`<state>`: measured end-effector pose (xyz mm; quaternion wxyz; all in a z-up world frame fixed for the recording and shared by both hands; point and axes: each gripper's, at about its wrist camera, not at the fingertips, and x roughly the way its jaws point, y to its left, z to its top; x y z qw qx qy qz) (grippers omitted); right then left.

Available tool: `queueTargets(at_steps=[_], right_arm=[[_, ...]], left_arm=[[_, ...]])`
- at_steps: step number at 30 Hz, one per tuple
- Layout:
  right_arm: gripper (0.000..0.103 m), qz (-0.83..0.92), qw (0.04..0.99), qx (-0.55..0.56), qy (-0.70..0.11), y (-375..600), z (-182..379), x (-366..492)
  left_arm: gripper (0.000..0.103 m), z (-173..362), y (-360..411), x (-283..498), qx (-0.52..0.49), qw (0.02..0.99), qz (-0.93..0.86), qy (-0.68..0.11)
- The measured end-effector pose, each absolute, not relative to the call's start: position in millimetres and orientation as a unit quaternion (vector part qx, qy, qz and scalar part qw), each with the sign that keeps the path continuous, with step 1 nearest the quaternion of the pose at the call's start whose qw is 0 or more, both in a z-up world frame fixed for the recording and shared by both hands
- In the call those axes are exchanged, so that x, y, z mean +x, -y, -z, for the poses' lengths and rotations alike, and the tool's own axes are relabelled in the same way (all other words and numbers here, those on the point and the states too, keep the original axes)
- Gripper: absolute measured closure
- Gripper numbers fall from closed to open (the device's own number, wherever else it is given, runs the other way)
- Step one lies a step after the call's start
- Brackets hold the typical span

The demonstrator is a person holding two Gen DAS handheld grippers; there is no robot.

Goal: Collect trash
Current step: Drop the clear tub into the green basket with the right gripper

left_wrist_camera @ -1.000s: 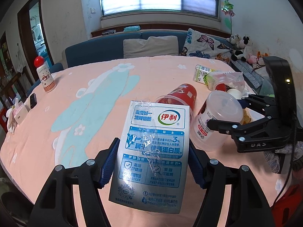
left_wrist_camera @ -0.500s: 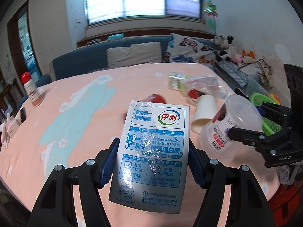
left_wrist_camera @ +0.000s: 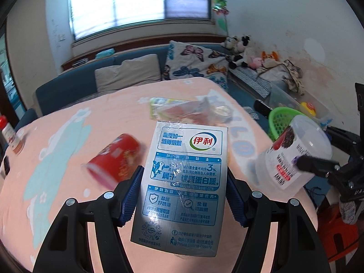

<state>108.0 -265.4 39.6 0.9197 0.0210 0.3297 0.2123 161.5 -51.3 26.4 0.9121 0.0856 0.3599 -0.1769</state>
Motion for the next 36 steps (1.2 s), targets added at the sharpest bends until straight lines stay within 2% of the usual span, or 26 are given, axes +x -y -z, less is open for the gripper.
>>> queueTargets(at_steps=[10, 21, 30, 36], right_arm=[[0.025, -0.061, 0.942, 0.034, -0.329, 368.6, -32.8, 97.2], [0.024, 0.046, 0.926, 0.066, -0.370, 456.9, 18.8, 96.2], [0.021, 0.064, 0.917, 0.087, -0.384, 477.7, 44.7, 102.0], [0.017, 0.067, 0.921, 0.087, -0.374, 480.8, 42.3, 97.7]], left_arm=[[0.038, -36.3, 130.2, 171.5, 0.108, 0.898, 0.237, -0.354], [0.038, -31.4, 224.0, 187.1, 0.140, 0.879, 0.290, -0.352], [0.038, -22.9, 279.5, 196.6, 0.156, 0.866, 0.316, -0.355], [0.037, -15.1, 301.0, 204.5, 0.150, 0.859, 0.326, -0.364]])
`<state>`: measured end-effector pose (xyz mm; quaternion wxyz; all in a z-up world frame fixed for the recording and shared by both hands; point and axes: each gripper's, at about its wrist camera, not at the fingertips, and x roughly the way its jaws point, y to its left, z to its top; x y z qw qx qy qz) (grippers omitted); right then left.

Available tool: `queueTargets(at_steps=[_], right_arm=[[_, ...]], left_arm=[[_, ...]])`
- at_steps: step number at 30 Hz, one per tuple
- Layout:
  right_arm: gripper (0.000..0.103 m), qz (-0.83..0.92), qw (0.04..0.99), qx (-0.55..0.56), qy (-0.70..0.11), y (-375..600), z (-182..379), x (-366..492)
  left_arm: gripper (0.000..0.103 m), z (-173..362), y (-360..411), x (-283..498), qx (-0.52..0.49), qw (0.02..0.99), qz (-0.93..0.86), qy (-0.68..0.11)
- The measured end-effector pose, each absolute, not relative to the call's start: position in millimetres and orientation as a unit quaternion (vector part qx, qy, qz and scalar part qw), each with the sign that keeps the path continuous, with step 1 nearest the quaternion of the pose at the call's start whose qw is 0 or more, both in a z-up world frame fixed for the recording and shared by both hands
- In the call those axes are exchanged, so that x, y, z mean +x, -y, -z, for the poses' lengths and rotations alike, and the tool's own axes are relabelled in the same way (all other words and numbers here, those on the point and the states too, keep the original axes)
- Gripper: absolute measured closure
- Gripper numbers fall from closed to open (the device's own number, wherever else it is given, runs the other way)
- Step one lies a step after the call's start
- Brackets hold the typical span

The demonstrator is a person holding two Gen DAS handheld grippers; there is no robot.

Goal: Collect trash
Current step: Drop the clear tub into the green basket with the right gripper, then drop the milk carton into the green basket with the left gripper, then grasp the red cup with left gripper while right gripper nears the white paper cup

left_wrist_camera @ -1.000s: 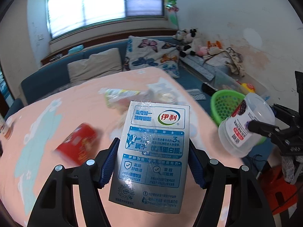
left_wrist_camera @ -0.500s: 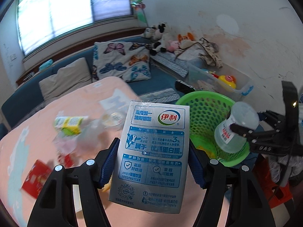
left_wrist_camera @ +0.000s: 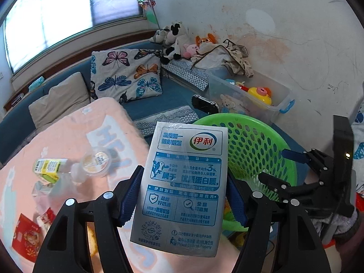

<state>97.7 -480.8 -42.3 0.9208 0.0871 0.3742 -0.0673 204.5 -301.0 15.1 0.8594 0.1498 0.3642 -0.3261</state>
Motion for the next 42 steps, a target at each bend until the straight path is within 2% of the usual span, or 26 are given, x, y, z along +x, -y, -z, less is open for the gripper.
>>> queueTargets(at_steps=[13, 15, 16, 24, 32, 42], right_arm=[[0.018, 0.067, 0.930, 0.072, -0.355, 475.4, 27.1, 79.1], [0.018, 0.068, 0.930, 0.069, -0.354, 475.4, 26.3, 77.5], [0.018, 0.068, 0.930, 0.069, -0.354, 475.1, 26.3, 76.1], [0.018, 0.071, 0.932, 0.070, -0.349, 472.7, 21.8, 70.8], [0.018, 0.040, 0.939, 0.061, -0.336, 442.6, 4.2, 69.7], [0.018, -0.038, 0.943, 0.047, -0.327, 374.2, -16.4, 77.4]], left_arm=[[0.036, 3.1, 333.2, 208.1, 0.136, 0.844, 0.342, -0.390], [0.033, 3.9, 335.5, 207.4, 0.135, 0.843, 0.345, -0.391], [0.029, 3.6, 336.0, 207.1, 0.133, 0.843, 0.345, -0.390], [0.027, -1.8, 326.2, 199.9, 0.129, 0.844, 0.351, -0.384], [0.027, -20.6, 273.2, 191.5, 0.117, 0.866, 0.323, -0.364], [0.027, -39.3, 166.4, 198.3, 0.087, 0.904, 0.232, -0.347]])
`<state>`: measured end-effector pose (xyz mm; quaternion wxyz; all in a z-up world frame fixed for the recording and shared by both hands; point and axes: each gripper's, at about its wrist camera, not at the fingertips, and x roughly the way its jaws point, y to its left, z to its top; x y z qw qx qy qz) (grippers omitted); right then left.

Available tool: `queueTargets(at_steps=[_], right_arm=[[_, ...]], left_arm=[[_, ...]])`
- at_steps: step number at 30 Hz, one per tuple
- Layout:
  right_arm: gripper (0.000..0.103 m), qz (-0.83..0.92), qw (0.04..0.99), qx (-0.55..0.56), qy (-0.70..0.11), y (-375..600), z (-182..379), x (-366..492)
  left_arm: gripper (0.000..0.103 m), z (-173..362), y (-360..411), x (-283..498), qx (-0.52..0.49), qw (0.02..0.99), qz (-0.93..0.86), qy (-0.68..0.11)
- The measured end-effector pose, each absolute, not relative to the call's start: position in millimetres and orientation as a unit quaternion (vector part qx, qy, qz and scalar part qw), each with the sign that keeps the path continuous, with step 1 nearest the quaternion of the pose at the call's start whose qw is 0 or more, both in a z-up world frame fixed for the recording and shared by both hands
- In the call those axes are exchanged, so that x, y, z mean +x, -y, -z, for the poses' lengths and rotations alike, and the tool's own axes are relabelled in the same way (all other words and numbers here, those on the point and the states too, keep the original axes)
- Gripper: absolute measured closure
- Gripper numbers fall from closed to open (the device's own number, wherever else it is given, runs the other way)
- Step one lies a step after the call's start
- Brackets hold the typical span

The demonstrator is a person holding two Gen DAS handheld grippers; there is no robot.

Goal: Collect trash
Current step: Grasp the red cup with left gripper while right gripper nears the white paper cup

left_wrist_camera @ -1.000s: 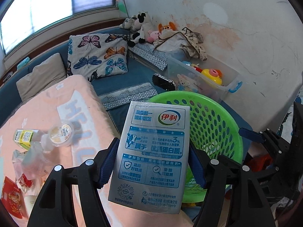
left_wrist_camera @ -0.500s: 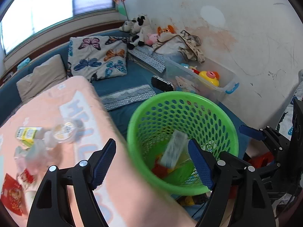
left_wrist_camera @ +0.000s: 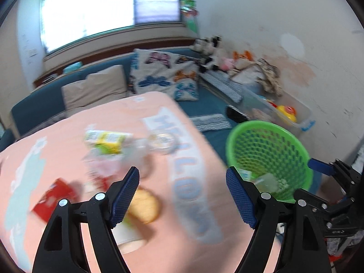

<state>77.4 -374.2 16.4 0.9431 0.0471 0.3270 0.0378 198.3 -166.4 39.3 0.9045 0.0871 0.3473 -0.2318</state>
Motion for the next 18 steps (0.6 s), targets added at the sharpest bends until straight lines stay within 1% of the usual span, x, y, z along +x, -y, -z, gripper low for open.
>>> queueTargets(at_steps=[7, 18], right_arm=[[0.018, -0.092, 0.939, 0.034, -0.330, 320.1, -20.9, 88.5], [0.018, -0.160, 0.926, 0.018, -0.342, 230.3, -18.7, 114.3]], left_arm=[[0.027, -45.9, 84.9, 203.5, 0.062, 0.921, 0.165, -0.348], [0.027, -41.3, -18.9, 204.8, 0.036, 0.931, 0.082, -0.354]])
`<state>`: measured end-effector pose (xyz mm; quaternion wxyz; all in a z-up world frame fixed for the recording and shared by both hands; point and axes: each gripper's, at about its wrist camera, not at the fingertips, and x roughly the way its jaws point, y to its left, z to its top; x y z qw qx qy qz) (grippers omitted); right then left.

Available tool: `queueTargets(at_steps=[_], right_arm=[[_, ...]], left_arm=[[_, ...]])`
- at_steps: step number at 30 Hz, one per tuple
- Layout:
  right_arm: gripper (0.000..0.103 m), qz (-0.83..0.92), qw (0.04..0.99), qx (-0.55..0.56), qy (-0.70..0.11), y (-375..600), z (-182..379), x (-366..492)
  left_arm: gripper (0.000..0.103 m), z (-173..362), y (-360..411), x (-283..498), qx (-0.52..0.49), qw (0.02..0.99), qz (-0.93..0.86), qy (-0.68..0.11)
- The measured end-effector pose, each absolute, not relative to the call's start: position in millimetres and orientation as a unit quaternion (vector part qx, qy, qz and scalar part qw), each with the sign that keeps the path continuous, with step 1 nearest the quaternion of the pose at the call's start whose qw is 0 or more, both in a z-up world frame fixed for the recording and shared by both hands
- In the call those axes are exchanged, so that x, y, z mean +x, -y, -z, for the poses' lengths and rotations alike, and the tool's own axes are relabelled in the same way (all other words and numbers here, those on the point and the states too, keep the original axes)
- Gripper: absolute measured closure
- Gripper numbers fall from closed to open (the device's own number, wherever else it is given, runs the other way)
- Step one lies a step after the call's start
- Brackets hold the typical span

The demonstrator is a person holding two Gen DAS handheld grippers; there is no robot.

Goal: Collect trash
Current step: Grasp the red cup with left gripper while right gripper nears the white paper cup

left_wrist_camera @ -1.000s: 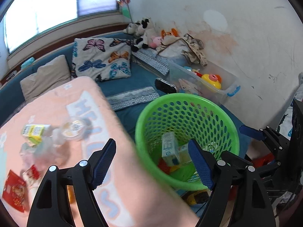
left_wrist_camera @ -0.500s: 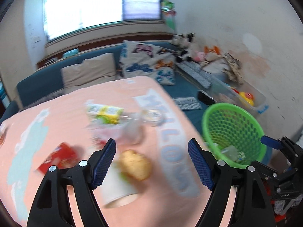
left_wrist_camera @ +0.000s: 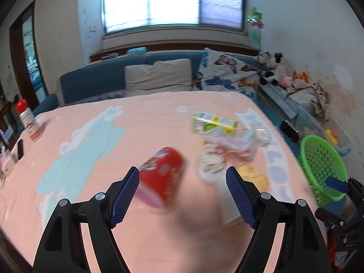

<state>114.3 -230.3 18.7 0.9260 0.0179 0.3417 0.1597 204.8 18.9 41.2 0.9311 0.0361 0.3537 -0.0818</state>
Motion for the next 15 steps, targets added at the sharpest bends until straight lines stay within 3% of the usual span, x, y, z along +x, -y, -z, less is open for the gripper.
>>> queueTargets(at_steps=[15], right_arm=[[0.018, -0.181, 0.906, 0.004, -0.382, 150.0, 7.6, 167.3]], left_arm=[[0.027, -20.9, -101.4, 226.4, -0.011, 0.923, 0.048, -0.382]])
